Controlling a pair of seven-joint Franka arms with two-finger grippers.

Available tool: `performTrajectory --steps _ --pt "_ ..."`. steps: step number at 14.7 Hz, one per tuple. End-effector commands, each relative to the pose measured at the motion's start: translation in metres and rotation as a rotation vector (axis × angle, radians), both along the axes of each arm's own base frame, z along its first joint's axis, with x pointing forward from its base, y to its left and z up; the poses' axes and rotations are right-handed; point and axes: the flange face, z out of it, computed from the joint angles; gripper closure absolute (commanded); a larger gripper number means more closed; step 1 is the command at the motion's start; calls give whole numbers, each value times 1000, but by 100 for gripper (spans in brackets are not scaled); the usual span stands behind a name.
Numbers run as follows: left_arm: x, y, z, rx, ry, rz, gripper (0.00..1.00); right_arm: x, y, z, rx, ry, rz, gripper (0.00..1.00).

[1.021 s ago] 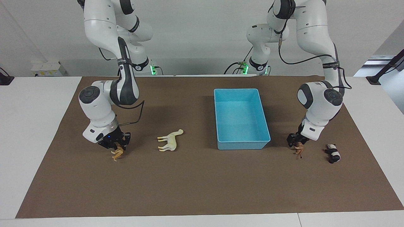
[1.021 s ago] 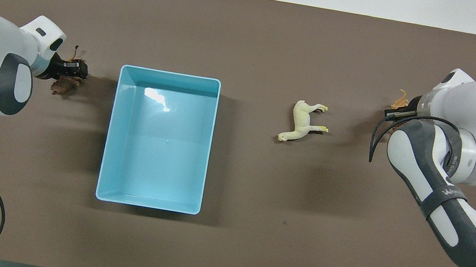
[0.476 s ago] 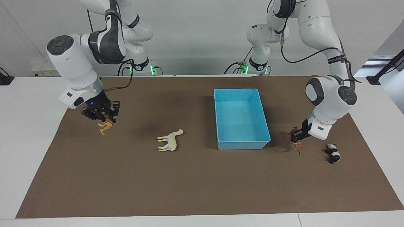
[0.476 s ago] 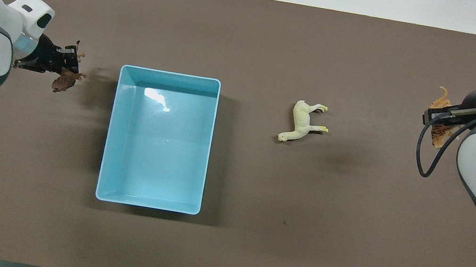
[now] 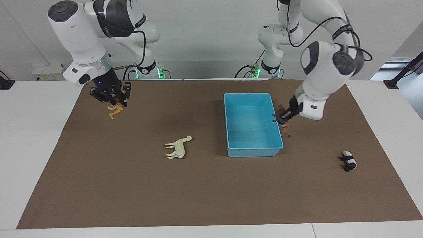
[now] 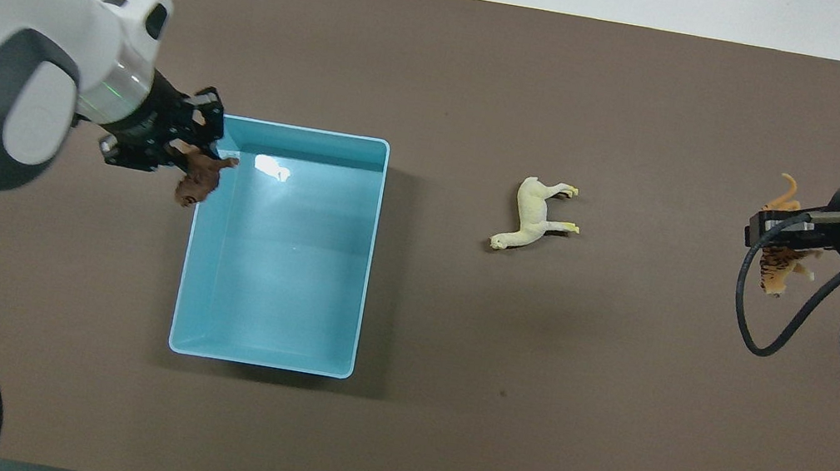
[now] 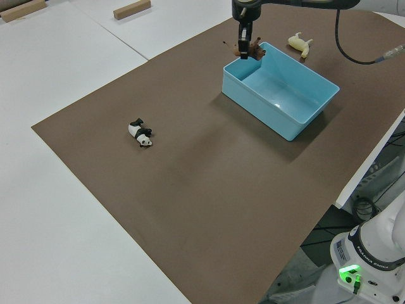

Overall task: Put all toys into storage box
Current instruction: 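Lower the brown horse into the blue box and open the left gripper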

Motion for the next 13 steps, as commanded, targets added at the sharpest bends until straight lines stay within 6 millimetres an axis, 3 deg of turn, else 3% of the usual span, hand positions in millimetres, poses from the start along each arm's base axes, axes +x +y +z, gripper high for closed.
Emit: performTrajectory --steps 1,2,3,7,9,10,13 --pt "-46 -23 -38 0 -36 17 64 -3 11 1 11 8 -17 100" --pt "-49 -24 -43 0 -42 16 16 -2 12 0 12 5 -17 100" --pt "-50 -24 -42 0 -42 14 0 -2 18 1 12 2 -17 100" --pt "-44 -19 -38 -2 -53 54 0 -4 26 1 12 10 -28 100" --pt "-41 -12 -35 5 -63 56 0 -8 53 3 22 6 -56 100" --pt "-34 4 -31 16 -77 47 0 -11 74 7 35 1 -96 100" --pt "-3 83 -21 94 -167 -156 0 -29 151 14 65 -22 -216 100"
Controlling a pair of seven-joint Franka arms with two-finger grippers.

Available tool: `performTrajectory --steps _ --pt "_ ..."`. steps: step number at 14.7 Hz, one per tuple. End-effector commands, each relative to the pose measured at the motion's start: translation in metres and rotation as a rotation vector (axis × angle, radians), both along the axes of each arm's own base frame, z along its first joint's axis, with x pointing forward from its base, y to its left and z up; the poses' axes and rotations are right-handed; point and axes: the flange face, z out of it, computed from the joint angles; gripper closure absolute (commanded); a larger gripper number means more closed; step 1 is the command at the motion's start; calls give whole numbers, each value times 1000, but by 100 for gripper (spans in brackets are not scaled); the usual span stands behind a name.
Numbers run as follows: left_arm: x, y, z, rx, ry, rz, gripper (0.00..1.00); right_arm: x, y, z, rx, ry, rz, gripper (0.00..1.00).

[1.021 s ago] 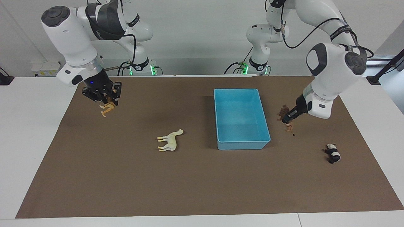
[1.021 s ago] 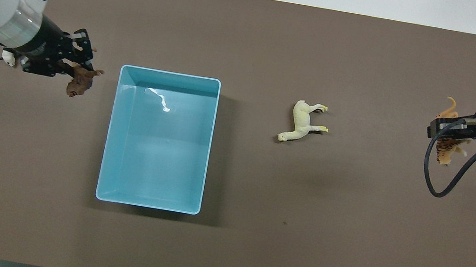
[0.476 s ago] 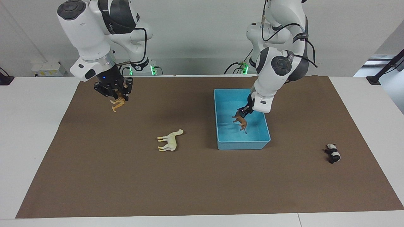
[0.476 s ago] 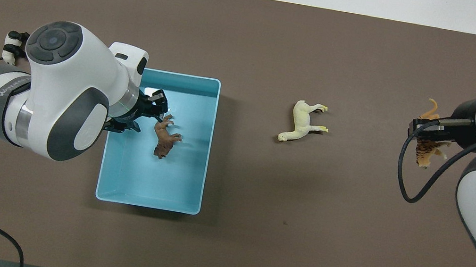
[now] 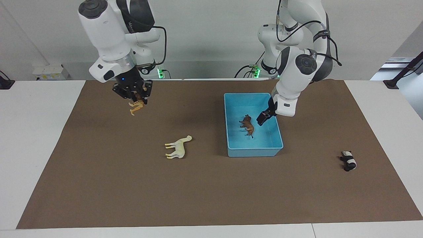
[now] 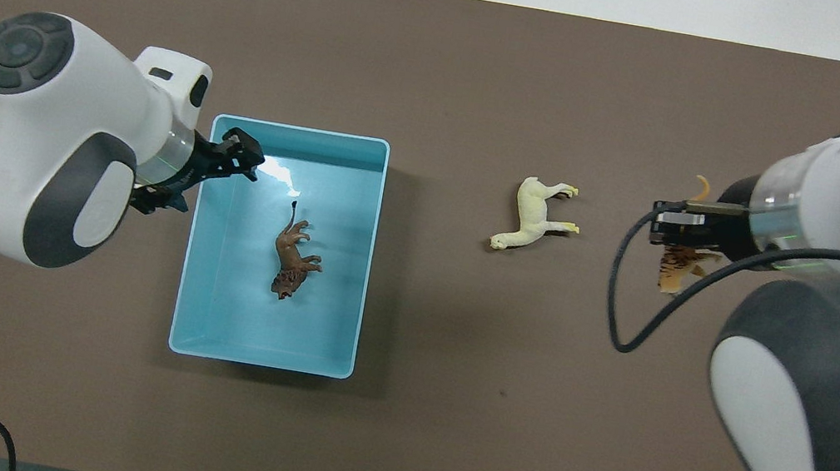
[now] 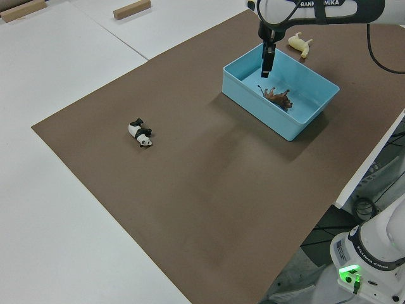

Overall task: Put all toys into storage box
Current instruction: 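Carry the tan lion over the box and release it with the right gripper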

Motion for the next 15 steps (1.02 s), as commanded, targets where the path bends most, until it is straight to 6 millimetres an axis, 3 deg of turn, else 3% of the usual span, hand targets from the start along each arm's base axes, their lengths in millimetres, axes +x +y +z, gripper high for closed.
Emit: performTrajectory --steps 1,4,5,7,9,10,12,13,15 --pt "25 90 14 53 -81 -185 0 -20 67 9 41 -28 -96 100" --pt "72 190 19 71 -112 -259 0 -63 185 5 136 -68 -208 100" --pt "89 218 12 105 -120 -275 0 -82 234 -13 164 -62 -226 100" --pt "106 254 -8 153 -138 -335 0 -107 298 -48 188 -73 -206 100" --pt "142 259 -33 172 -158 -359 0 -121 342 -91 187 -69 -178 100" --pt "156 270 -43 178 -169 -355 0 -120 353 -102 198 -74 -169 100" --pt "166 297 -64 189 -204 -378 0 -126 380 -140 156 -75 -117 100" --pt "169 299 -73 197 -225 -406 0 -115 392 -152 153 -83 -105 100" --pt "169 306 -89 201 -240 -418 0 -96 394 -161 150 -100 -104 100"
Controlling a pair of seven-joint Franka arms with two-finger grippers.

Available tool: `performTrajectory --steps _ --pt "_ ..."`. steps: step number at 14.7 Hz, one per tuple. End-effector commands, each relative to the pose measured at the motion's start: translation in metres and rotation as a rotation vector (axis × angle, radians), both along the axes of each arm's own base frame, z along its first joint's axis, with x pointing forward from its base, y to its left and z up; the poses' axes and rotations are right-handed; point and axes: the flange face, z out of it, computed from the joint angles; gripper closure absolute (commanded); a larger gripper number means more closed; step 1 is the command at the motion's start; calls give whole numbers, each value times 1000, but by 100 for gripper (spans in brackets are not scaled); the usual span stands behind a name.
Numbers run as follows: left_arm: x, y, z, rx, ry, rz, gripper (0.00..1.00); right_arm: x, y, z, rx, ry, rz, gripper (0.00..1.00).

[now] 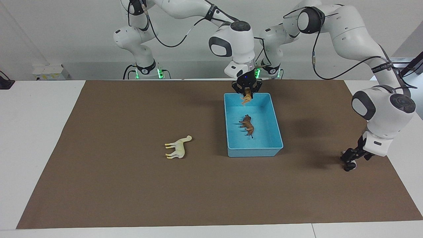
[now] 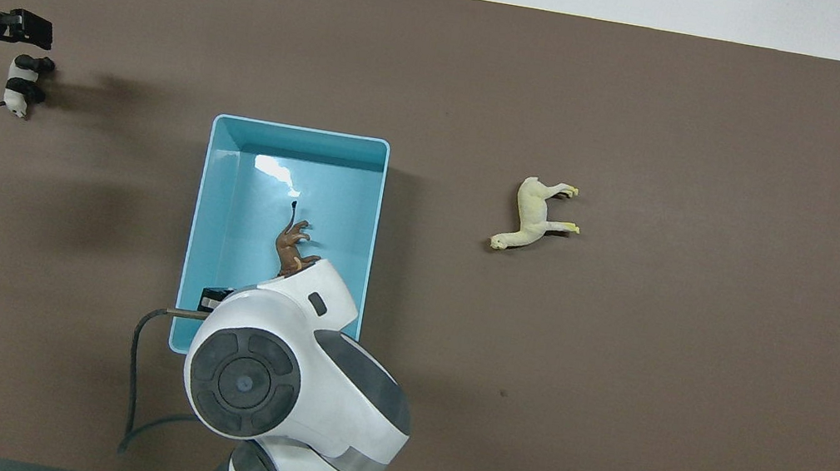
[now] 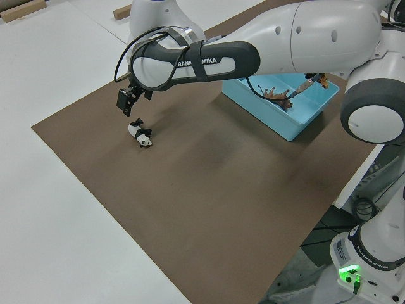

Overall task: Put all toys into storage box
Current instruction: 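Carry the tan lion over the box and release it with the right gripper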

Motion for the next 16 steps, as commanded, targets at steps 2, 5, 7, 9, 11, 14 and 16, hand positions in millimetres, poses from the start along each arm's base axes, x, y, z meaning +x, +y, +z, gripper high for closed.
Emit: performTrajectory --steps 2,5,7,9,11,14,16 --pt "0 16 -18 22 -28 -60 0 31 12 3 18 -35 -18 100" --pt "-11 15 -43 15 -43 -65 0 31 10 3 1 -24 -33 0" --pt "-15 14 -49 13 -37 -65 0 33 0 17 -56 8 -74 0" --pt "-18 13 -55 12 -34 -67 0 51 -38 57 -137 5 -131 0" --pt "-18 13 -57 10 -37 -63 12 82 -92 88 -163 -17 -170 0" --pt "-20 16 -58 8 -23 -57 47 121 -156 74 -241 6 -44 0" --pt "-21 17 -58 6 -9 -53 64 142 -203 57 -266 2 47 0"
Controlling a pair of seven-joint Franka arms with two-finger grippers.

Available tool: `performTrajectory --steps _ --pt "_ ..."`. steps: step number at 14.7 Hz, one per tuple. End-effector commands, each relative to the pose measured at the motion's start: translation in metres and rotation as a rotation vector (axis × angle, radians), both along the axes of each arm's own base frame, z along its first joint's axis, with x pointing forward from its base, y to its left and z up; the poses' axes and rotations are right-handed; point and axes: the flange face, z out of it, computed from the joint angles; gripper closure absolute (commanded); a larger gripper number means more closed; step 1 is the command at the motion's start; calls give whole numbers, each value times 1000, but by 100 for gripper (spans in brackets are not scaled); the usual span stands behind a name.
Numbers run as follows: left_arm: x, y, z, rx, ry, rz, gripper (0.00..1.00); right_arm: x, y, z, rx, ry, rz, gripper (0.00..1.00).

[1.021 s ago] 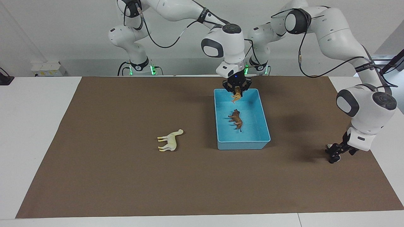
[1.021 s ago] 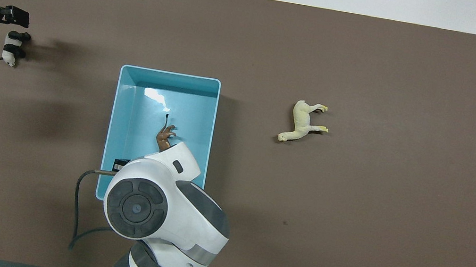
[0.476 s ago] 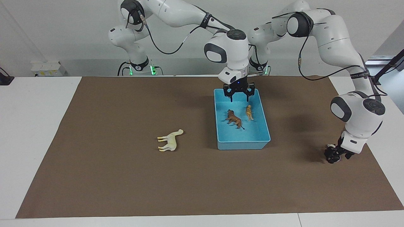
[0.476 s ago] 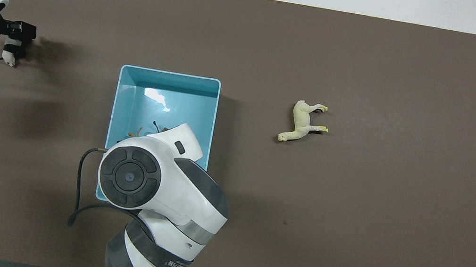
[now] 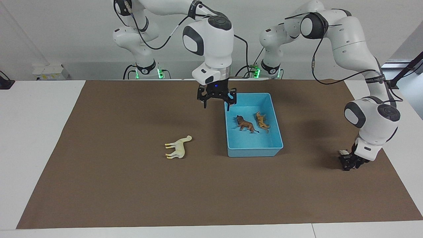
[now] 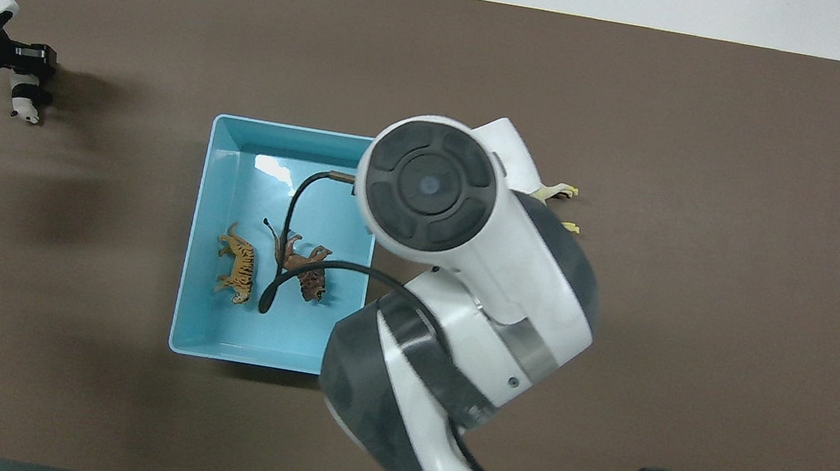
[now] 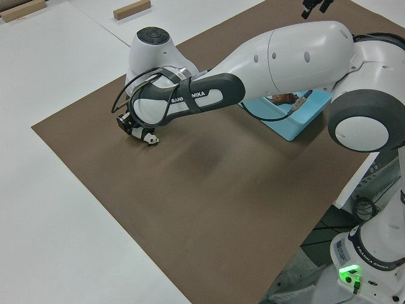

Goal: Put all toys into storage box

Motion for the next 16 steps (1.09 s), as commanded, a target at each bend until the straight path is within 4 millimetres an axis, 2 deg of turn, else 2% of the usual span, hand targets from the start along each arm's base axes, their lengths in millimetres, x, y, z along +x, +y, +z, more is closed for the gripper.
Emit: performTrajectory --steps 1,3,5,6,7,9,12,13,15,16 --pt "-8 2 1 -3 22 1 69 17 -58 -37 -40 2 127 0" --pt "-5 -4 8 -63 38 49 72 22 -98 -65 -38 -25 181 0" --pt "3 -22 27 -85 90 101 72 23 -130 -88 -42 -46 258 0" --pt "4 -30 35 -93 113 131 71 24 -135 -93 -41 -56 283 0" --pt "3 -42 52 -109 137 179 71 27 -139 -101 -40 -59 297 0" --pt "-6 -84 84 -125 165 312 71 31 -141 -123 -36 -55 349 0" --pt "-62 -156 140 -180 275 435 70 37 -151 -161 -18 -85 411 0" --pt "-80 -183 145 -186 292 464 70 39 -151 -170 -16 -89 417 0" --pt "-109 -251 133 -169 329 503 70 43 -152 -180 -4 -104 419 0" --pt "-120 -284 133 -164 323 517 69 44 -152 -187 -3 -98 418 0"
